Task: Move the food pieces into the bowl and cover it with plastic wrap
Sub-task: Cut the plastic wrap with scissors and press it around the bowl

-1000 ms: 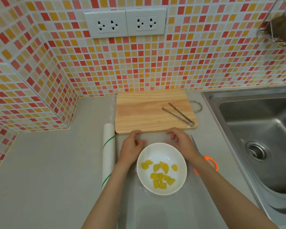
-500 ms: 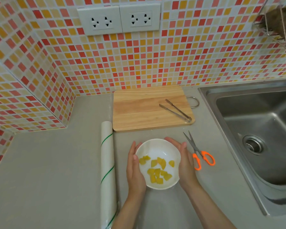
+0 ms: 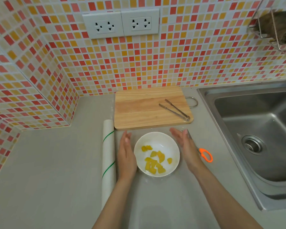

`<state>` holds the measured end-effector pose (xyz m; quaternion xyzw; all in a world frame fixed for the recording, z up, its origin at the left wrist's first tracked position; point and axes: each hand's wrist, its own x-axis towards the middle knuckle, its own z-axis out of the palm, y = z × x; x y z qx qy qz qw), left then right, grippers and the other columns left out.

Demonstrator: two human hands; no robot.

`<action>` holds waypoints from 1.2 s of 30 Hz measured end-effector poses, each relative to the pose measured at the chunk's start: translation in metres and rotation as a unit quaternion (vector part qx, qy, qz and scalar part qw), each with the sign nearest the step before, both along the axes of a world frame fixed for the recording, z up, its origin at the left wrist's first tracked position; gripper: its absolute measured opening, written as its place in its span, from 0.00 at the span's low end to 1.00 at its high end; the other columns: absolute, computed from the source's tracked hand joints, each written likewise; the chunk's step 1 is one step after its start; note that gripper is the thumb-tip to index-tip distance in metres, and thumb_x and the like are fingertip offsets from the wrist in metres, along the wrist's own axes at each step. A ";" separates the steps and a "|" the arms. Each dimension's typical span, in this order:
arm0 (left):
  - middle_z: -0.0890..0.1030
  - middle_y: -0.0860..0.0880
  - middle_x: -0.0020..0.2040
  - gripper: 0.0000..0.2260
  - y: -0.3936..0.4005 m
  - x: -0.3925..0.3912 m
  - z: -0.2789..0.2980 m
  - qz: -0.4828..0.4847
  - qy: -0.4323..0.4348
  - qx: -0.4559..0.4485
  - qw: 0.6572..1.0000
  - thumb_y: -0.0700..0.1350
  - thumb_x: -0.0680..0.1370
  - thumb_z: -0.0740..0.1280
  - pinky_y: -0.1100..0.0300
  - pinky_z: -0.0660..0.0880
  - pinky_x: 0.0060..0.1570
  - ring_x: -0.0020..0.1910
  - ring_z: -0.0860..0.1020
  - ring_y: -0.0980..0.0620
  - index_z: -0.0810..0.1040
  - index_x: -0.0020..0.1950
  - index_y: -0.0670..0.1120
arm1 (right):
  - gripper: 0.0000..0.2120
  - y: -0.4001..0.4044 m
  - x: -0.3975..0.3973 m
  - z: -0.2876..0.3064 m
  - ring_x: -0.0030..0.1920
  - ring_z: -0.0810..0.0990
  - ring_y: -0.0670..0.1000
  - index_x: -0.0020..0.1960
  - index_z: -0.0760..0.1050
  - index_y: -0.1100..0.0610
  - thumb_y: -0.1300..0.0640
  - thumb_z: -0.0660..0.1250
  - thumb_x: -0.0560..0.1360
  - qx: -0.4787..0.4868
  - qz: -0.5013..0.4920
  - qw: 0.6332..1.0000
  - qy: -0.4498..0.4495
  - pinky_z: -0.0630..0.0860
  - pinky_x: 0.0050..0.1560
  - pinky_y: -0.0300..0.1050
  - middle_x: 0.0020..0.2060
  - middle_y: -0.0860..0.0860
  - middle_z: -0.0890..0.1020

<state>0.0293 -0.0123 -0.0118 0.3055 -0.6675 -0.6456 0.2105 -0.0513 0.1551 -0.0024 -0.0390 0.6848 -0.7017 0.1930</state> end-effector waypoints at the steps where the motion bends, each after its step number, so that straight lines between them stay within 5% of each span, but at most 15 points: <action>1: 0.74 0.53 0.67 0.19 0.001 0.001 0.005 0.039 0.010 -0.020 0.999 0.50 0.83 0.50 0.64 0.63 0.65 0.67 0.70 0.58 0.67 0.71 0.48 | 0.32 -0.001 -0.005 0.007 0.68 0.70 0.43 0.64 0.72 0.46 0.31 0.46 0.70 0.000 0.007 1.000 0.026 0.62 0.69 0.42 0.66 0.46 0.75; 3: 0.73 0.55 0.67 0.18 0.010 0.007 0.009 0.057 0.025 -0.026 0.998 0.49 0.83 0.50 0.68 0.63 0.64 0.66 0.70 0.62 0.67 0.71 0.49 | 0.33 -0.008 -0.012 0.016 0.67 0.71 0.40 0.63 0.73 0.46 0.29 0.46 0.70 0.002 0.058 0.997 0.049 0.63 0.68 0.37 0.64 0.45 0.77; 6: 0.69 0.59 0.70 0.20 0.033 0.020 0.005 0.002 0.016 0.007 1.000 0.52 0.82 0.51 0.75 0.63 0.62 0.65 0.67 0.71 0.62 0.74 0.53 | 0.35 -0.021 -0.016 0.014 0.56 0.79 0.37 0.63 0.75 0.55 0.34 0.46 0.72 -0.002 0.119 0.993 0.007 0.75 0.52 0.30 0.57 0.46 0.81; 9: 0.70 0.58 0.69 0.19 0.036 0.018 0.001 -0.002 0.008 -0.018 1.000 0.49 0.82 0.53 0.64 0.65 0.66 0.67 0.68 0.62 0.63 0.74 0.53 | 0.28 -0.028 -0.015 0.001 0.59 0.79 0.44 0.59 0.77 0.49 0.38 0.43 0.77 -0.003 0.118 0.992 -0.037 0.76 0.58 0.39 0.61 0.49 0.79; 14: 0.78 0.62 0.58 0.15 0.029 0.007 0.004 0.055 0.018 -0.002 0.998 0.47 0.82 0.55 0.66 0.70 0.59 0.59 0.75 0.62 0.75 0.66 0.52 | 0.32 -0.025 -0.012 -0.017 0.61 0.78 0.53 0.59 0.77 0.46 0.32 0.41 0.74 -0.064 0.101 0.983 -0.139 0.72 0.64 0.53 0.61 0.51 0.80; 18: 0.81 0.59 0.54 0.13 0.035 0.004 0.004 0.116 0.041 0.014 0.992 0.43 0.82 0.55 0.58 0.73 0.60 0.56 0.78 0.60 0.79 0.55 0.51 | 0.27 -0.029 -0.012 -0.011 0.62 0.76 0.54 0.60 0.74 0.53 0.40 0.43 0.79 -0.035 -0.076 0.994 -0.074 0.68 0.68 0.55 0.62 0.55 0.77; 21: 0.80 0.55 0.57 0.13 0.040 0.003 0.004 0.166 0.050 0.050 0.984 0.42 0.82 0.55 0.51 0.72 0.64 0.59 0.77 0.57 0.78 0.58 0.48 | 0.22 -0.023 0.004 -0.005 0.66 0.73 0.51 0.66 0.69 0.54 0.48 0.45 0.81 -0.064 -0.253 0.965 0.003 0.66 0.64 0.42 0.65 0.54 0.74; 25: 0.73 0.48 0.65 0.14 0.049 0.008 0.002 0.158 0.060 0.083 0.982 0.45 0.80 0.57 0.46 0.70 0.66 0.64 0.73 0.50 0.71 0.65 0.48 | 0.24 -0.026 0.046 -0.007 0.69 0.67 0.41 0.71 0.61 0.46 0.40 0.46 0.78 -0.087 -0.241 0.965 0.044 0.65 0.59 0.29 0.69 0.44 0.68; 29: 0.72 0.54 0.64 0.13 0.046 0.016 0.000 0.135 0.048 0.064 0.988 0.46 0.81 0.55 0.56 0.69 0.61 0.59 0.73 0.61 0.68 0.65 0.53 | 0.32 -0.038 0.045 -0.008 0.70 0.67 0.46 0.74 0.56 0.47 0.34 0.46 0.73 -0.090 -0.211 0.973 0.037 0.64 0.69 0.45 0.71 0.50 0.68; 32: 0.78 0.49 0.55 0.14 0.023 0.013 0.001 0.145 0.024 0.054 0.988 0.45 0.82 0.53 0.53 0.71 0.53 0.48 0.76 0.49 0.70 0.66 0.48 | 0.28 -0.037 0.022 -0.007 0.67 0.71 0.50 0.73 0.59 0.49 0.40 0.43 0.77 -0.091 -0.187 0.978 0.005 0.66 0.69 0.49 0.68 0.55 0.72; 34: 0.77 0.47 0.44 0.13 0.009 0.008 0.004 0.137 0.036 0.066 0.988 0.43 0.83 0.53 0.56 0.71 0.43 0.37 0.74 0.50 0.75 0.59 0.46 | 0.25 -0.035 0.009 -0.005 0.67 0.72 0.51 0.73 0.60 0.50 0.44 0.41 0.80 -0.082 -0.191 0.978 0.014 0.64 0.69 0.47 0.69 0.55 0.71; 36: 0.77 0.48 0.43 0.13 -0.002 0.002 0.006 0.122 0.047 0.045 0.990 0.41 0.82 0.53 0.58 0.70 0.45 0.39 0.73 0.51 0.78 0.54 0.45 | 0.24 -0.033 0.005 -0.001 0.68 0.71 0.49 0.74 0.58 0.50 0.46 0.41 0.81 -0.071 -0.219 0.972 0.040 0.62 0.69 0.45 0.71 0.52 0.67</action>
